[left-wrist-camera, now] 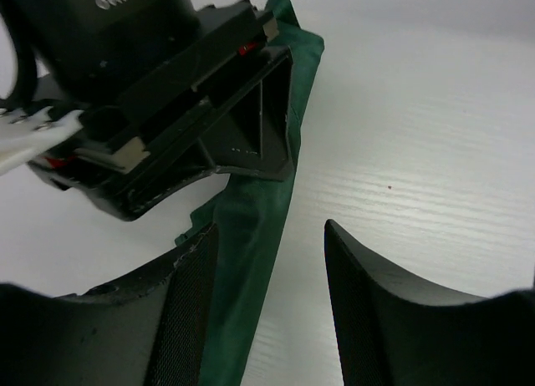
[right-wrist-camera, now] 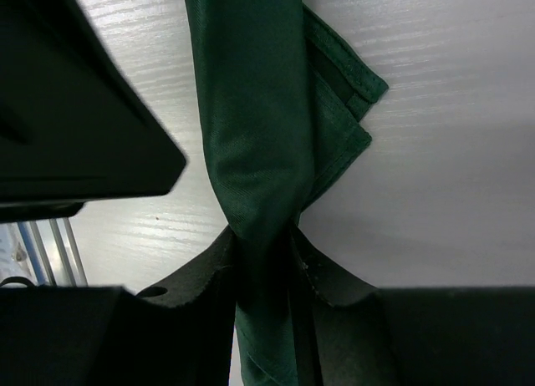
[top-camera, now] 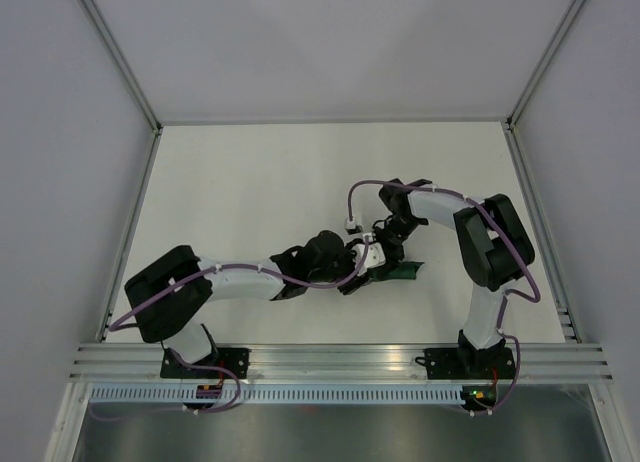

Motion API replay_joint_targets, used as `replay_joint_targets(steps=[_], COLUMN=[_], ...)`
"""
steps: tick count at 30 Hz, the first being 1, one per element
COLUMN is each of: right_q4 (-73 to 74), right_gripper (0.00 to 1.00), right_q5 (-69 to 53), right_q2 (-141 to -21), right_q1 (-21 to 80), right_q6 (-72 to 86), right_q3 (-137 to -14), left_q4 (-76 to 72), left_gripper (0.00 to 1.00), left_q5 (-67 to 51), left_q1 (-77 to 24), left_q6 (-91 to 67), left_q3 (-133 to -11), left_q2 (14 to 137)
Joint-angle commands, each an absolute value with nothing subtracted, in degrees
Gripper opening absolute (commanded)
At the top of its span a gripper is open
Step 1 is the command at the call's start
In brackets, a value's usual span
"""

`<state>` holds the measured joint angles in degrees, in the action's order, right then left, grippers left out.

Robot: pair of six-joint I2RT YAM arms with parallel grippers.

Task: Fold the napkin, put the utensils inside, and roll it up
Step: Roll the napkin with the utensil

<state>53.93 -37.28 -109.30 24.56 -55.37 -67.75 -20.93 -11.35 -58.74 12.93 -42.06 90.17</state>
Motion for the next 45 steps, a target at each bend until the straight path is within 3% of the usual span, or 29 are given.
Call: replay_joint_targets(steps=[1,18,36,42,45], right_q4=[54.05,63.1,72.16,74.53,74.97], right_gripper=[0.34,0.34,0.33,0.34,0.42], right_q5=[-34.28,-36.91,-39.99,-41.66,-42.19], right_q2=[-114.08,-121.55,-129.81,-131.22,-131.05], right_q1=[24.26,20.83,19.34,18.28,17.84], right_q6=[-58.88,-62.14,-65.13,-66.18,-65.92], right_q3=[-66.97,-74.7,-82.97,-85.34,-86.22], left_q4=[-15.73,-8.27,-5.28,-2.12,1.56], left_gripper=[0.59,0.59,0.58,0.52,0.45], left_q5=[-10.28,-9.14,-2.64,-4.3,-5.62], left_q1=[-59.33,-60.55,-62.49,-62.84,-62.84], left_q6=[21.0,28.12,33.13,32.87,32.26], left_q3=[-46.14,-55.89,-58.44,-59.76,-61.16], left_q2=[94.47,103.44,108.19,109.95,111.27])
